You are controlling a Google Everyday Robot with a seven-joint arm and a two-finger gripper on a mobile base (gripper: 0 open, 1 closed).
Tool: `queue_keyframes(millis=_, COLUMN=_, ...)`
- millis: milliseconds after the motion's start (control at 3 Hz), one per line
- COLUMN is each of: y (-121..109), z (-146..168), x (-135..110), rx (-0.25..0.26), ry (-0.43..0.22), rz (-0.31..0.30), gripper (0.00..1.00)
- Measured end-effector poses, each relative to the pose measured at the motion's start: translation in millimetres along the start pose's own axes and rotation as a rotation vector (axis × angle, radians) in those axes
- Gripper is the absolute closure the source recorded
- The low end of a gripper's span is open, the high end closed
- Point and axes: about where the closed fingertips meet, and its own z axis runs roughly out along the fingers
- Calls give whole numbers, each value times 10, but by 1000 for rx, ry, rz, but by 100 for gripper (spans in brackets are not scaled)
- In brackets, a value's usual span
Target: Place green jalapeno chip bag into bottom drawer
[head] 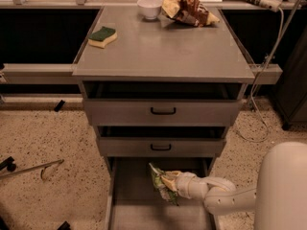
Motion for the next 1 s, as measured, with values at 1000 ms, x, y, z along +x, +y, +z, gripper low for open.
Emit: queue_keyframes(millis=1000, y=-272, z=53, x=1313, rx=-23, ry=75, rz=218, gripper=100)
